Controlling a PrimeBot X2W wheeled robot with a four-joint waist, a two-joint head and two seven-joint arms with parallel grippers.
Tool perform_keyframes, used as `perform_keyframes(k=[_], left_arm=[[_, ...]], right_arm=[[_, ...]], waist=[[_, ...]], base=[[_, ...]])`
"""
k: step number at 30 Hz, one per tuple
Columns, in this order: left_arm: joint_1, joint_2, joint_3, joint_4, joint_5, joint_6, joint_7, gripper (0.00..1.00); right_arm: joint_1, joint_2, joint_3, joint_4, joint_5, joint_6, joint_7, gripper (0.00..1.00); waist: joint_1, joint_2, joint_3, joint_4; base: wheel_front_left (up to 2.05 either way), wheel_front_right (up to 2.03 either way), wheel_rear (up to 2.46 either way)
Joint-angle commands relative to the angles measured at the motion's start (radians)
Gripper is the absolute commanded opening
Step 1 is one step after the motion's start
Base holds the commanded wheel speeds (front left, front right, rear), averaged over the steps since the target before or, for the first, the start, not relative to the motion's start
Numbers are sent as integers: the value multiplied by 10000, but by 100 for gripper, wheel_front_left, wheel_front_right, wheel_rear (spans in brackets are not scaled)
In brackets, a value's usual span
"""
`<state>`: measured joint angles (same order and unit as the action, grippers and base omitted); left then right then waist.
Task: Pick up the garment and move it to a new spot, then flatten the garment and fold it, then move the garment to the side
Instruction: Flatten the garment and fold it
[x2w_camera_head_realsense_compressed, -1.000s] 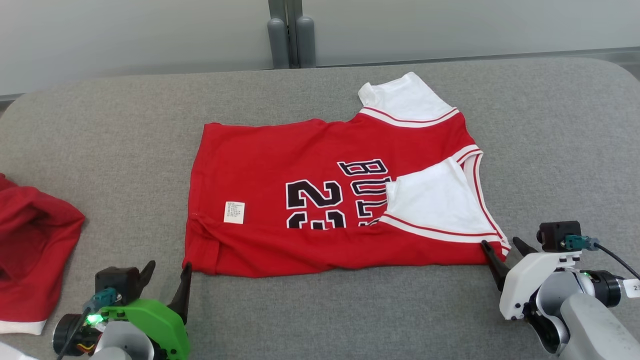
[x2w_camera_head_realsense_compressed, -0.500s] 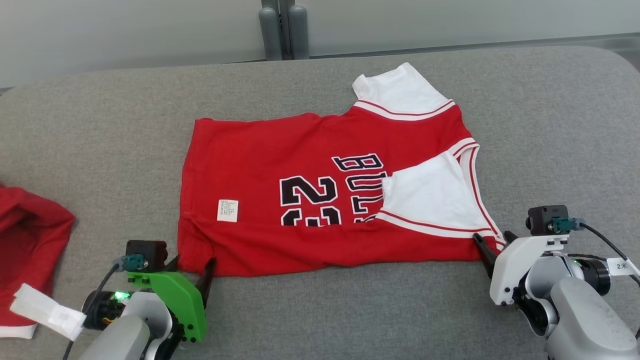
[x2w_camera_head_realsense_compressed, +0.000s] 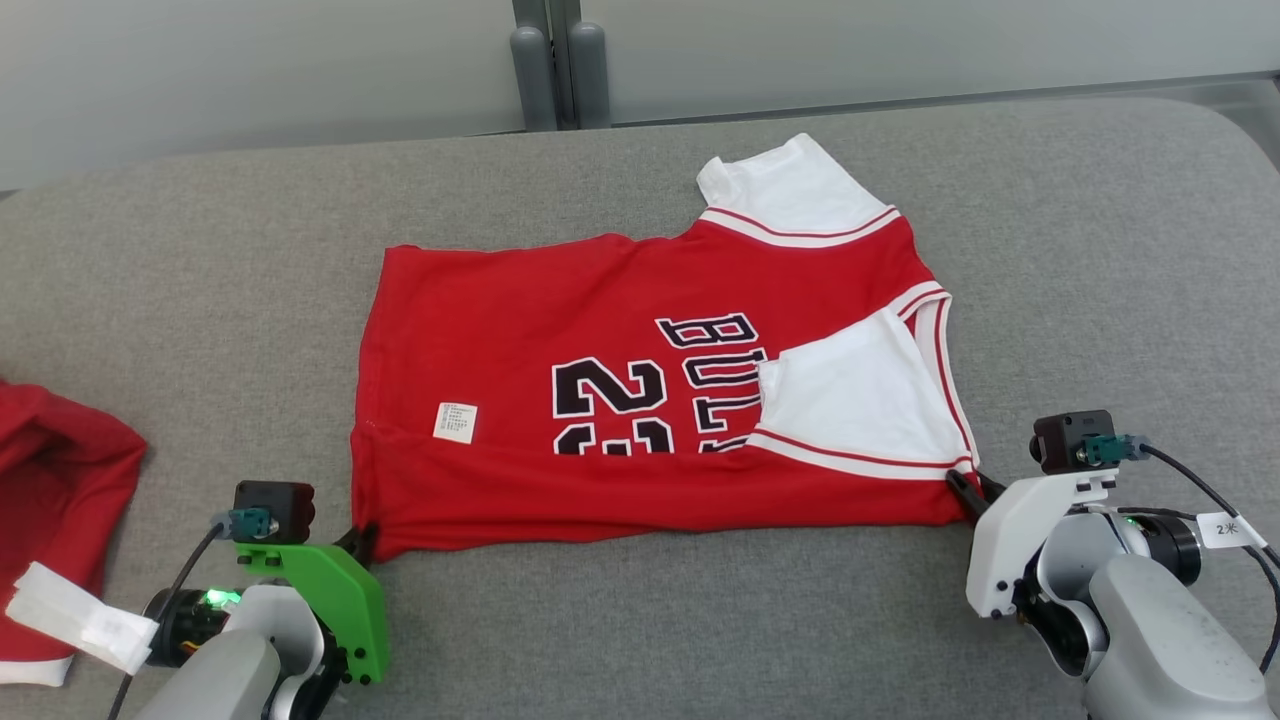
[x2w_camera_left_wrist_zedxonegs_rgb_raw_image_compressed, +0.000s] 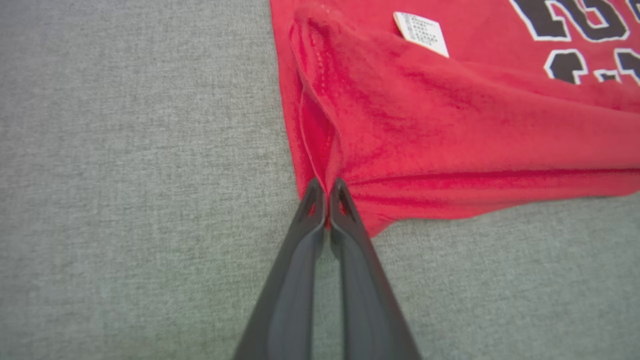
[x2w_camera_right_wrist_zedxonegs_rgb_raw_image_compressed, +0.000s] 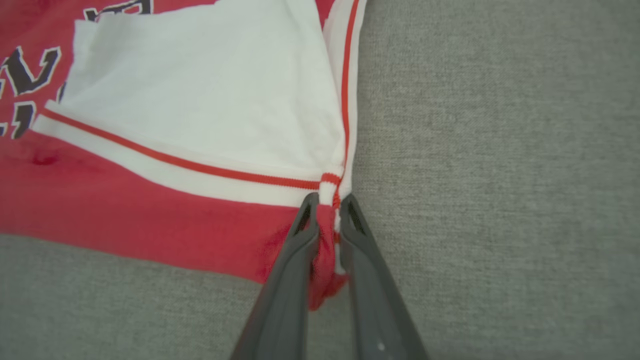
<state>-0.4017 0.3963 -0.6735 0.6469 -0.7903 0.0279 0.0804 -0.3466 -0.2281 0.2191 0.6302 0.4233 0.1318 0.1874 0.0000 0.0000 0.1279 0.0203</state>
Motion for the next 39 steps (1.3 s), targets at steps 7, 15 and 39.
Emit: perform_keyframes(k=[7, 15, 39], left_arm=[[625, 608, 37, -744, -20, 161, 23, 0], [1931, 1395, -15, -2466, -360, 491, 655, 0], [3547, 3008, 222, -6403, -1027, 1811, 2350, 100]], right_arm=[[511, -427, 224, -466, 316, -21, 372, 0], [1590, -1091, 729, -2068, 1023, -18, 1563, 0], [3969, -798, -1265, -5905, 339, -12, 3917, 100]], waist=[[0, 0, -421, 97], [0, 0, -825, 60], [0, 0, -722, 93]], base=[[0, 0, 0], [0, 0, 0], [0, 0, 0]])
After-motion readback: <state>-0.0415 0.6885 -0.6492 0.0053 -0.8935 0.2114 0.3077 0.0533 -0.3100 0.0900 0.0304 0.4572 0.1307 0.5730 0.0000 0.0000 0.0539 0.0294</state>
